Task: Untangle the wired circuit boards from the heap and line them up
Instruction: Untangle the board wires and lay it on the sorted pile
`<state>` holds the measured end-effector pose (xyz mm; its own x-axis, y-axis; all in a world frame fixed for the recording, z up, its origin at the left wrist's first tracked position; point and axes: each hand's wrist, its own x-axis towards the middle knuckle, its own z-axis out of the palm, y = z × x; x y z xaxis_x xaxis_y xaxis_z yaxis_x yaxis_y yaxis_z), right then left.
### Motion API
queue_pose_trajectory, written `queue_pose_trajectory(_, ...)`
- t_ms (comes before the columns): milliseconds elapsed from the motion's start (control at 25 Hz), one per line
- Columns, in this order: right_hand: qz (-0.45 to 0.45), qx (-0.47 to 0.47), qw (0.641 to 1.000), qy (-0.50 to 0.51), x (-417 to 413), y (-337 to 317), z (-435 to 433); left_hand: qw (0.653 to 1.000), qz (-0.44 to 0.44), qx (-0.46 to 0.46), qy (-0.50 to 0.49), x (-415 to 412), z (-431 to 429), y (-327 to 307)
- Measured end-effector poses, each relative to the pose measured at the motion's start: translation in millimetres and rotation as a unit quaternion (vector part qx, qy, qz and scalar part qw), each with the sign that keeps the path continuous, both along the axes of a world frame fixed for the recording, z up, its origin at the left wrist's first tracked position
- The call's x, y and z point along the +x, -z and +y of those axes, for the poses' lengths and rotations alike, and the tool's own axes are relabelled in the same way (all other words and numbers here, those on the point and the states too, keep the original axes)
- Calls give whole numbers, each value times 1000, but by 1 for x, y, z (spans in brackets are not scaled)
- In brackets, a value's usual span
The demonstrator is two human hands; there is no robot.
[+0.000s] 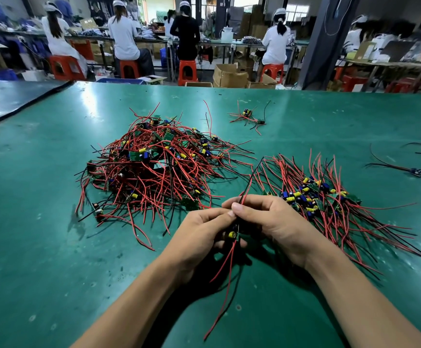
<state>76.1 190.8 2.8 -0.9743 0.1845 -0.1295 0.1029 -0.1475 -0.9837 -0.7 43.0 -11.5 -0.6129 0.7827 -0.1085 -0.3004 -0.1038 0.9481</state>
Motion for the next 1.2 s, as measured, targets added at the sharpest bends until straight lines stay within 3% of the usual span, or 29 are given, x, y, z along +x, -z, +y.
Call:
queue_pose_trajectory(120, 7, -8, 1000, 23, -2, 2, 1, 1000, 9, -15, 12, 0, -1, -1)
queue_pose_trajectory(400, 17, 67, 995, 70, -7, 8, 6, 1000, -11, -12, 3, -2, -1, 0)
queue_pose_trajectory(600, 30, 100, 990, 89, -7, 7, 3, 999, 40, -21, 1, 2, 2, 2)
queue_pose_trajectory(840, 28, 97, 990, 101, -7, 7, 5, 1000, -15, -18, 5, 0, -1, -2)
queue_pose_trajectory(960, 9, 46, 997, 68, -5, 5, 4, 1000, 0, -20, 8, 0, -1, -2)
queue_pose_trajectory(1200, 17, 79, 994, 69, -4, 4, 2, 999, 22, -17, -23, 0, 1, 2)
